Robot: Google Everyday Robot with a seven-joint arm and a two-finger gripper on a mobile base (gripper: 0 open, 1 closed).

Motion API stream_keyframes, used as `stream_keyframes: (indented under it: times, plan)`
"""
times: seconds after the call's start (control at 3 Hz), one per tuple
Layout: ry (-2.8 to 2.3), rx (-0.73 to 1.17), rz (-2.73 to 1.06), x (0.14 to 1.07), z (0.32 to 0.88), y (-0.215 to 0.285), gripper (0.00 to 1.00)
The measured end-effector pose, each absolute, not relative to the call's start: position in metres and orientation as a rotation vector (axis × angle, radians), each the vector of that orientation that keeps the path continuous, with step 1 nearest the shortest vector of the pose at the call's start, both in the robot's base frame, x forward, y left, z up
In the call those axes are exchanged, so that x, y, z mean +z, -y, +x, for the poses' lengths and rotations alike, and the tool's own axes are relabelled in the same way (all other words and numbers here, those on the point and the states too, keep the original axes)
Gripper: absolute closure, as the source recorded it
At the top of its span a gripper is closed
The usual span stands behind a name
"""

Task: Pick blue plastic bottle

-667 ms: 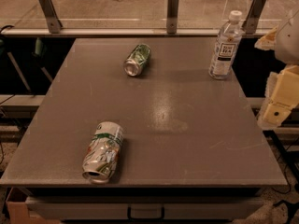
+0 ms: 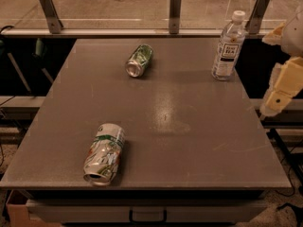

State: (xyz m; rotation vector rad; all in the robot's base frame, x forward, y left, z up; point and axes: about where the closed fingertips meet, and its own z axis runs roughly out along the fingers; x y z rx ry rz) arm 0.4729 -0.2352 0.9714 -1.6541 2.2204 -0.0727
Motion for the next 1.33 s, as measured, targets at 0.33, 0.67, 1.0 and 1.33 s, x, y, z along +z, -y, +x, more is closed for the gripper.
stream_keyframes:
  times: [0.33,0.67,1.0,1.33]
  plan:
    - [-2.200,-0.081,-1.553,0.960,0.541,0.267,0.00]
    - [-2.173,-0.050,-1.446,0.949,0.599,0.291,0.00]
    - [-2.119,0.011,-1.364,0.938,0.645,0.297,0.00]
    - [-2.067,0.115,-1.295,0.926,0.675,0.296,0.00]
